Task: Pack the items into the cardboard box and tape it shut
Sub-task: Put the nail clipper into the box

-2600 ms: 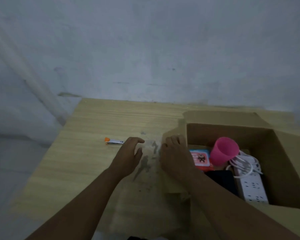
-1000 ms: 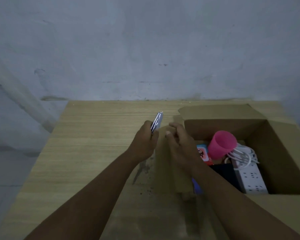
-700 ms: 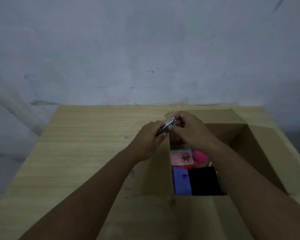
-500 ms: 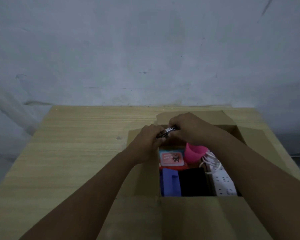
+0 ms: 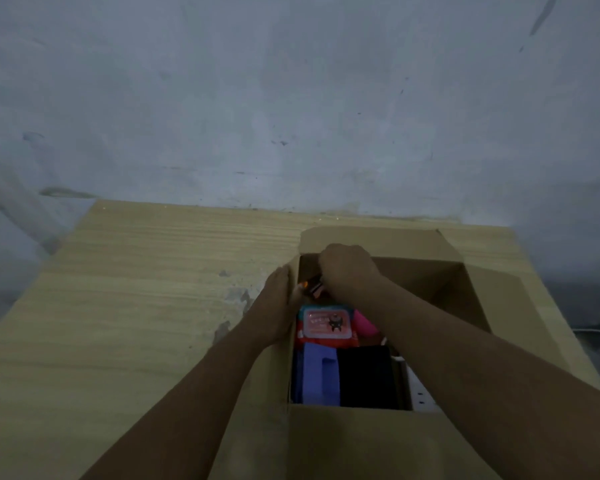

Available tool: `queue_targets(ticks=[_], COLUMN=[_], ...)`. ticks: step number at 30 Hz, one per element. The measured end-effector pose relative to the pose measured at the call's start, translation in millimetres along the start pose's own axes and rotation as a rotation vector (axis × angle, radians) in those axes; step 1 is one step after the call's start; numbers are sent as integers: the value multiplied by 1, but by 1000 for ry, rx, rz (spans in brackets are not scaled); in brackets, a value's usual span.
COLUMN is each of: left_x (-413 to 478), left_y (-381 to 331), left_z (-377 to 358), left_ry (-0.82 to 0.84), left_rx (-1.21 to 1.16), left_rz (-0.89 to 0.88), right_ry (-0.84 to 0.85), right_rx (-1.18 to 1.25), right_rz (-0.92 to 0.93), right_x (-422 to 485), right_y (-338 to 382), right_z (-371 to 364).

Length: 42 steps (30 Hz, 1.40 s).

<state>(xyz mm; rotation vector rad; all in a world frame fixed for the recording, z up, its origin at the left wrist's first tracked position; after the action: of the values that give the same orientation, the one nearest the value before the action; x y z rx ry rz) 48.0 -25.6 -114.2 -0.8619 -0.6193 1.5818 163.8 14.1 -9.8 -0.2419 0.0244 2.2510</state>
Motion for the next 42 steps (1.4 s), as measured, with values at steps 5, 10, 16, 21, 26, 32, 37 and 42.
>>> queue_targets(ticks=[5, 10, 16, 21, 26, 32, 37, 42], left_x=[-3, -4, -5, -3, -3, -4, -3, -1], left_y=[-10, -9, -12, -8, -11, -11, -6, -6], left_z=[-1, -3, -2, -4, -4, -2, -3, -3], left_ry=[12, 25, 34, 51, 43, 52, 68, 62], left_rx=[-15, -29, -36, -34, -36, -26, -9, -15], left_rz=[2, 10, -4, 12, 18, 43, 64, 17], right_ry=[15, -89, 38, 51, 165, 333, 210, 379], right_rx=[-51, -19, -4, 5, 75, 317, 410, 323], right_rz=[52, 115, 125, 94, -94, -65, -112, -45], right_x=[8, 11, 14, 25, 29, 33, 31, 29], right_y=[7, 14, 8, 12, 5, 10, -3, -18], right_z=[-26, -42, -53, -50, -79, -100, -92, -82])
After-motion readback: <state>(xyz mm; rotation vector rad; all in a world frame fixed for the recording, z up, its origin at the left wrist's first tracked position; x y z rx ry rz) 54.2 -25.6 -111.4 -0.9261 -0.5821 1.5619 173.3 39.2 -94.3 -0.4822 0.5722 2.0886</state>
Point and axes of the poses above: each hand's wrist, its own x-axis towards the middle knuckle, its own z-axis out of the back of the hand, y = z × x, the point moved 6 cm from there along x, towards the middle knuckle, and after that the axes turned 9 degrees about z, right-handed, at the moved point
